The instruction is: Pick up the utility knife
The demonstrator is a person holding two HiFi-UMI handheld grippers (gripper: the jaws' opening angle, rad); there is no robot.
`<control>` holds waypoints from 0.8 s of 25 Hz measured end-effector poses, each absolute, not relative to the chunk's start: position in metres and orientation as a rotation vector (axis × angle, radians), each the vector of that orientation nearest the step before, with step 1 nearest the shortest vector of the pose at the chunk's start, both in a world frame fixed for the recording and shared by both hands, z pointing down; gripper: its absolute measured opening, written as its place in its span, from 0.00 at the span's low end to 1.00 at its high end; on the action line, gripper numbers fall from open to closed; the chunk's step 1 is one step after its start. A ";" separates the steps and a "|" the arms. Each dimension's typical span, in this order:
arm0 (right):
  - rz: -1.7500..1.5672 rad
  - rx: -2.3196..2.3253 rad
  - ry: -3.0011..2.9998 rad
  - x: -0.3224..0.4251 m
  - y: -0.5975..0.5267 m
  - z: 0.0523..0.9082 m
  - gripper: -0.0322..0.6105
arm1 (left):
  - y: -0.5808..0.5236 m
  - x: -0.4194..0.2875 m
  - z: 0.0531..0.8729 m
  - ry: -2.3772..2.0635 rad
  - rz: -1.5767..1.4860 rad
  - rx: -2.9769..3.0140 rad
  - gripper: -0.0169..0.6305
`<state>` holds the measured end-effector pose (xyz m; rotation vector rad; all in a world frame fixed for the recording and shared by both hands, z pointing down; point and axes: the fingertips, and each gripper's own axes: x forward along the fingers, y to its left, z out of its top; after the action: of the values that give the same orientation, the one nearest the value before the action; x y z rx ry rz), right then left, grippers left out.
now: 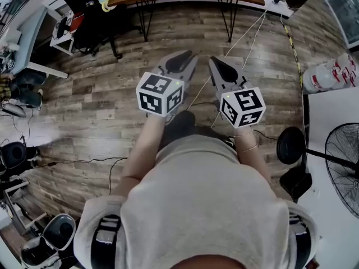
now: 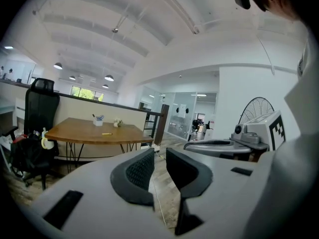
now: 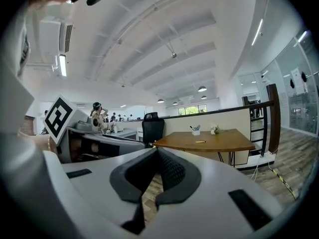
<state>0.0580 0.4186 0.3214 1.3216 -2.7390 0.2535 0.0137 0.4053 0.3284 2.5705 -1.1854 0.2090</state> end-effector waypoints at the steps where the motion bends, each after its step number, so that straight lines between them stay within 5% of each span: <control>1: 0.257 1.321 -2.741 0.059 0.418 0.322 0.07 | 0.405 0.014 0.328 -1.191 0.214 2.570 0.17; 6: 0.277 1.326 -2.743 0.066 0.407 0.327 0.07 | 0.393 0.014 0.330 -1.221 0.252 2.568 0.27; 20: 0.312 1.453 -2.678 0.061 0.289 0.345 0.06 | 0.258 -0.011 0.346 -1.136 0.239 2.562 0.28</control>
<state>0.0606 0.2892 0.3447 1.4531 -2.6784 0.3120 -0.0108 0.2581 0.3460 2.5621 -1.1355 0.2394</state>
